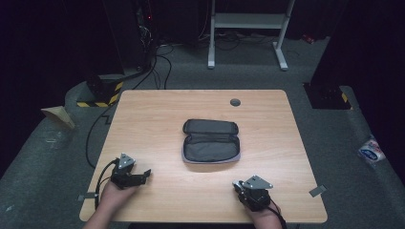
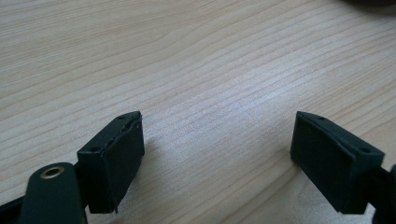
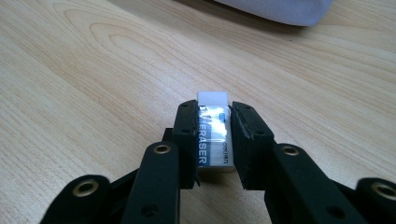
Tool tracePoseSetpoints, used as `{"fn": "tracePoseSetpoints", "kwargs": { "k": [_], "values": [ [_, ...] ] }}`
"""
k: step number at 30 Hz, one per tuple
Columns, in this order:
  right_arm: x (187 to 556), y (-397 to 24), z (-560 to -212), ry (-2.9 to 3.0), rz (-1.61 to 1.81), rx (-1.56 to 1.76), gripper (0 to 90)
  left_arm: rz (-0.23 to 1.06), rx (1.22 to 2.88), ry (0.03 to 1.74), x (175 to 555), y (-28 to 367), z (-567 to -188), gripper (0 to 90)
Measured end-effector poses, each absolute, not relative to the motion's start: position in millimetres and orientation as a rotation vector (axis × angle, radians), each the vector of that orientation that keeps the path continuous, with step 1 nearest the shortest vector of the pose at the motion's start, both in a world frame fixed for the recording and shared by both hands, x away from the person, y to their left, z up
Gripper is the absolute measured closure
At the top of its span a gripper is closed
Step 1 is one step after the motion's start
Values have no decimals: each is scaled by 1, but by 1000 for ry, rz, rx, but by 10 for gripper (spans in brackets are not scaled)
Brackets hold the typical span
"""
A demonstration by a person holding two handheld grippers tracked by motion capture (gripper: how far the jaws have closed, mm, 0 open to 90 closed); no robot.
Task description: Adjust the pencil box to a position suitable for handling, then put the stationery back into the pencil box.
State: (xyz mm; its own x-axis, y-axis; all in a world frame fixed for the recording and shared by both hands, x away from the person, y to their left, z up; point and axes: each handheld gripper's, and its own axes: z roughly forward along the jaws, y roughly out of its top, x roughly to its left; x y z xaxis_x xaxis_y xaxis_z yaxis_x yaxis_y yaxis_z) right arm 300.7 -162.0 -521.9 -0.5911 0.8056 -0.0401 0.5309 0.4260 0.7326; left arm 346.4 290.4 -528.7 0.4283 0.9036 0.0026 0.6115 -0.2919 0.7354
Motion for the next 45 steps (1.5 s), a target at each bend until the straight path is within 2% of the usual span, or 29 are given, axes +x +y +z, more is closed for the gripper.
{"fn": "tracePoseSetpoints", "kwargs": {
  "k": [45],
  "values": [
    [310,-169,-506,2145,1096,1165,723,565,2012,1267,344,290,-529,179]
  ]
}}
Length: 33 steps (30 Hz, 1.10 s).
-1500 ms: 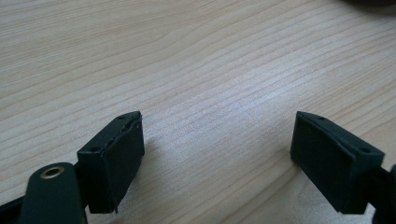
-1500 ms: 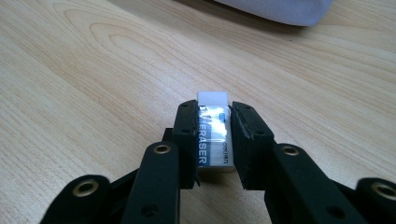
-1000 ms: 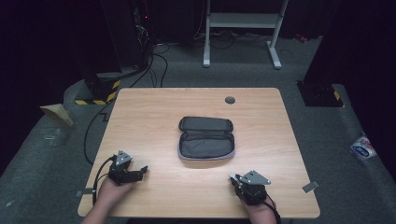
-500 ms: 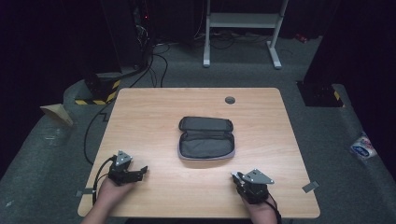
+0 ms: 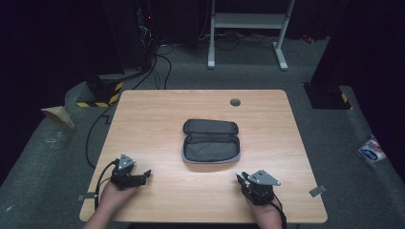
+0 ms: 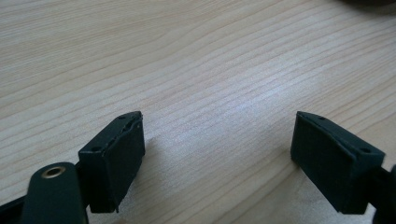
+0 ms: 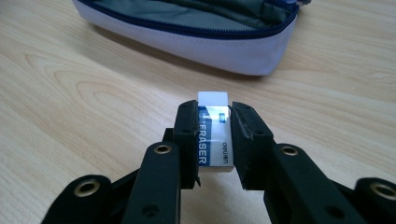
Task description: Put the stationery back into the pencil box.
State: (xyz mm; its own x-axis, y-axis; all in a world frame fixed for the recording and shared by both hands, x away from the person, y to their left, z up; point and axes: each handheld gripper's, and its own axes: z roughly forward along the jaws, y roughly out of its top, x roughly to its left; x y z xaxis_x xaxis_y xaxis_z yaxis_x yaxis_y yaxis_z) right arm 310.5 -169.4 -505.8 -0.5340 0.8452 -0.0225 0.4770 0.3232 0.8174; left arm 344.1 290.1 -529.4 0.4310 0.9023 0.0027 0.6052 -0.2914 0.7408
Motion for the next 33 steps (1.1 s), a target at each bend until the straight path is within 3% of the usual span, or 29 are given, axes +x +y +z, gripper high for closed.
{"fn": "tracePoseSetpoints", "kwargs": {
  "k": [33],
  "values": [
    [338,-144,-461,2056,1157,1138,723,570,2011,1307,343,292,-529,132]
  ]
}}
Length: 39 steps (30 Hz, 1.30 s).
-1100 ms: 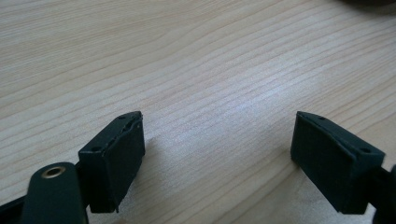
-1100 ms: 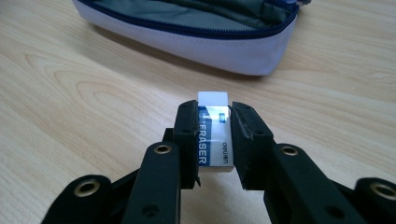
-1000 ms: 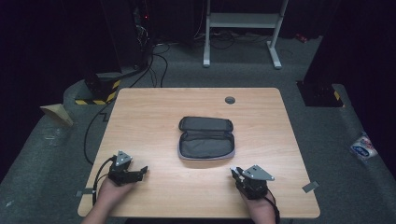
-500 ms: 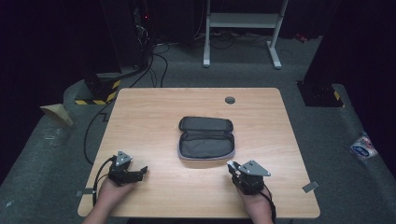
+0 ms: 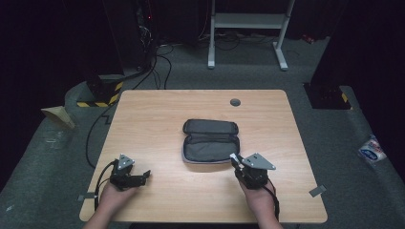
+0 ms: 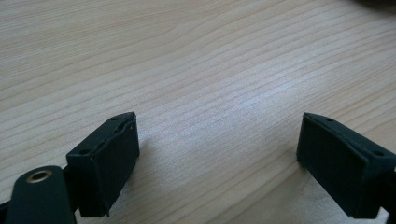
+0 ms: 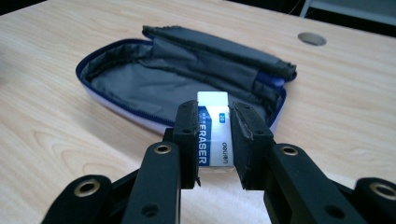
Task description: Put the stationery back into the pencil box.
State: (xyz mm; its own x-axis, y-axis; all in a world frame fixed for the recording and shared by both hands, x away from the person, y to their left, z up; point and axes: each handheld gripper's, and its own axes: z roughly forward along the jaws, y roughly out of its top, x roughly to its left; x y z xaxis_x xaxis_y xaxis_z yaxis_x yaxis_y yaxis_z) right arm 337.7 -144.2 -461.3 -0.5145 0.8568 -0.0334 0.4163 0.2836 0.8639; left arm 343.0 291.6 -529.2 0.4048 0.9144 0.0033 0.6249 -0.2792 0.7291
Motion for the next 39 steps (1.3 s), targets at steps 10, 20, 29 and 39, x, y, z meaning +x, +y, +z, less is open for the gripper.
{"fn": "tracePoseSetpoints", "kwargs": {
  "k": [10,20,29,39],
  "values": [
    [352,-140,-452,2045,1148,1166,723,574,2009,1310,343,292,-529,129],
    [367,-135,-448,2044,1124,1182,723,575,2009,1313,345,291,-530,107],
    [383,-129,-448,2047,1098,1196,724,568,2012,1299,344,291,-530,121],
    [399,-120,-456,2081,1035,1201,724,570,2010,1297,344,290,-530,126]
  ]
}}
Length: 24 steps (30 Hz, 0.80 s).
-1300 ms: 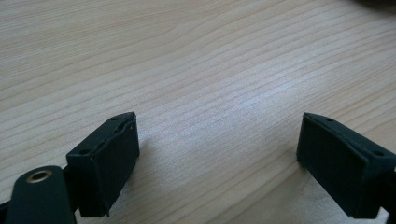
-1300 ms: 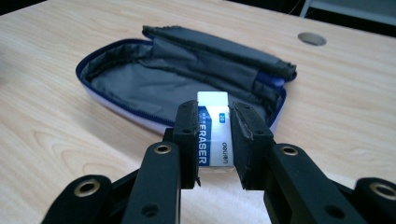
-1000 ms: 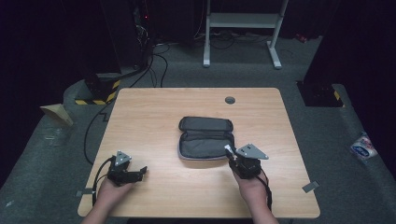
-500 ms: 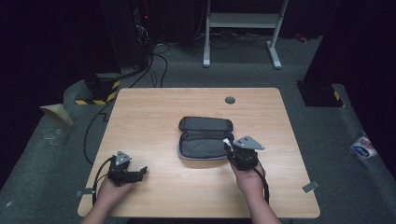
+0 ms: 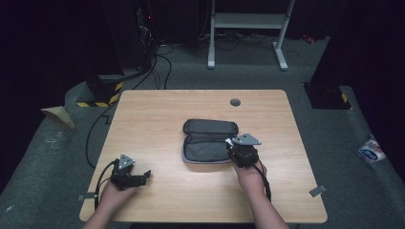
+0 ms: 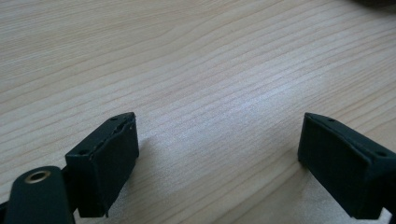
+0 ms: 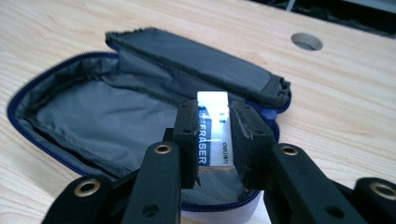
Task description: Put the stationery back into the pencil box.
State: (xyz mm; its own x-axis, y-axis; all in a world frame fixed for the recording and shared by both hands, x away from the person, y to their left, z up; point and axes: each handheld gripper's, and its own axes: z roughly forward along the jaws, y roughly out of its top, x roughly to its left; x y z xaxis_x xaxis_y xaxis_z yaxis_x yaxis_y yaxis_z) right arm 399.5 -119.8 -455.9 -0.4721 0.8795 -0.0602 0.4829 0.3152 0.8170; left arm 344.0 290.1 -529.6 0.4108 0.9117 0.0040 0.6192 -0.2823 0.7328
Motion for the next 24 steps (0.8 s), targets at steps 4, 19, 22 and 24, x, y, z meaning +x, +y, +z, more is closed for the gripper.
{"fn": "tracePoseSetpoints", "kwargs": {
  "k": [4,19,22,24],
  "values": [
    [404,-116,-460,2100,1003,1216,724,569,2012,1292,344,290,-530,129],
    [422,-107,-483,2167,906,1285,723,568,2015,1287,344,290,-529,131],
    [424,-106,-486,2172,908,1290,723,567,2015,1288,344,290,-529,131],
    [425,-105,-489,2176,904,1299,723,567,2015,1288,344,290,-529,131]
  ]
}}
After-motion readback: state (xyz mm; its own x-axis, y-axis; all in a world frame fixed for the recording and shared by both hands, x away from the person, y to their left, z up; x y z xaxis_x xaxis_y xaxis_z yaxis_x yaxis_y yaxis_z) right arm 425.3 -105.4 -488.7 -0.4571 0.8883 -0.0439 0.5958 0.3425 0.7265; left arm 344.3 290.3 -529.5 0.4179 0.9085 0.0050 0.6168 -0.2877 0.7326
